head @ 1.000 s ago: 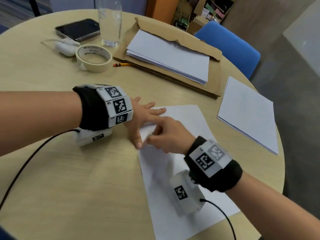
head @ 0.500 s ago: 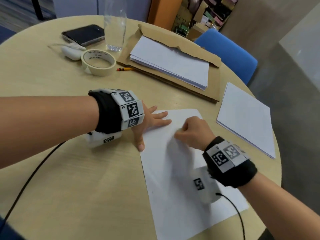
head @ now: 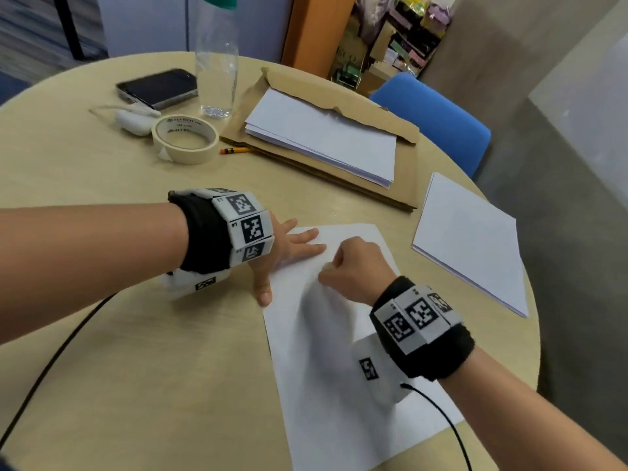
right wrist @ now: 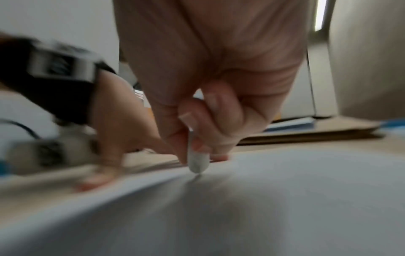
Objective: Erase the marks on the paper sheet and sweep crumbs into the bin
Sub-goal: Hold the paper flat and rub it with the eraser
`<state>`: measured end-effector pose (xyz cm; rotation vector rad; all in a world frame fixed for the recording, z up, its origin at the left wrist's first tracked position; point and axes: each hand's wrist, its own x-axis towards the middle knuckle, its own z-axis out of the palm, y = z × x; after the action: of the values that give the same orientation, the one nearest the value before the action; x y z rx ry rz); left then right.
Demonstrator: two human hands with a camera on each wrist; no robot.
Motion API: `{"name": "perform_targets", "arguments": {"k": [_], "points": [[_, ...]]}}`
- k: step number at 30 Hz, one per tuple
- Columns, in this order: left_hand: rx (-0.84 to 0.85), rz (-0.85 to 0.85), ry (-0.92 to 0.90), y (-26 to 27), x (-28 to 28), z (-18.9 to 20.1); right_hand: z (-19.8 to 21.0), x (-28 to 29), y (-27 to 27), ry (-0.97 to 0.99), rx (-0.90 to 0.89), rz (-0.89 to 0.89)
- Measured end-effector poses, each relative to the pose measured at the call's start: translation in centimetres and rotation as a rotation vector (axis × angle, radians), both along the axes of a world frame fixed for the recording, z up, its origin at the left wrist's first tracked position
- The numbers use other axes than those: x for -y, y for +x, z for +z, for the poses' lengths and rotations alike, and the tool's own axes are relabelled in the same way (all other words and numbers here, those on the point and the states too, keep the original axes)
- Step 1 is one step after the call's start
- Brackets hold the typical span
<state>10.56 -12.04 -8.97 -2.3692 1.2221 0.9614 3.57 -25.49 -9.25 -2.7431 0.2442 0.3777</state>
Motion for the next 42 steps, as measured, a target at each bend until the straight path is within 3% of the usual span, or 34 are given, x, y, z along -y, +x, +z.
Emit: {"name": "perform_targets", "arguments": {"k": [3, 4, 8, 10, 11, 15, 17, 21, 24, 27, 32, 34, 39, 42], "points": [[0.032, -0.021, -0.010, -0.5, 0.0, 0.2, -0.4, -3.7, -1.3, 0.256, -0.024, 0.216], [0.042, -0.006, -0.012, -0.6, 0.1, 0.3, -0.5, -3.5, -1.2, 0.244, -0.026, 0.226], [0.042, 0.012, 0.016, -0.4, 0.1, 0.4, 0.3, 2.7, -0.4, -0.068, -0.040, -0.119], [0.050, 0.012, 0.020, -0.5, 0.1, 0.5, 0.7, 5.7, -1.0, -0.011, -0.026, -0.280], [0.053, 0.006, 0.017, -0.5, 0.1, 0.5, 0.7, 6.7, -1.6, 0.135, 0.007, -0.365], [-0.023, 0.093, -0.059, -0.7, -0.5, 1.5, 0.0, 8.1, -3.7, 1.059, 0.090, -0.874], [-0.042, 0.116, -0.148, -1.6, -0.5, 2.0, -0.5, 7.9, -4.3, 1.236, 0.027, -0.985], [0.033, -0.160, -0.253, -6.4, 0.7, 1.3, -1.2, 7.9, -4.7, 1.277, 0.024, -0.975], [-0.018, -0.307, -0.220, -9.7, 2.1, -0.4, -1.5, 8.0, -5.0, 1.280, 0.012, -0.928], [-0.032, -0.239, -0.191, -8.9, 2.2, -1.9, -1.6, 8.2, -5.3, 1.313, 0.013, -0.905], [0.247, 0.235, -0.106, -2.7, 0.0, -1.9, -1.6, 8.2, -5.7, 1.345, 0.024, -0.880], [0.243, 0.197, -0.131, -3.5, 0.4, -1.2, -1.6, 8.3, -5.7, 1.350, 0.036, -0.879], [-0.094, -0.121, -0.183, -9.1, 2.1, -0.7, -1.6, 8.3, -5.7, 1.351, 0.043, -0.884], [0.034, 0.032, -0.124, -5.2, 0.7, -2.0, -1.6, 8.4, -5.8, 1.365, 0.038, -0.881]]}}
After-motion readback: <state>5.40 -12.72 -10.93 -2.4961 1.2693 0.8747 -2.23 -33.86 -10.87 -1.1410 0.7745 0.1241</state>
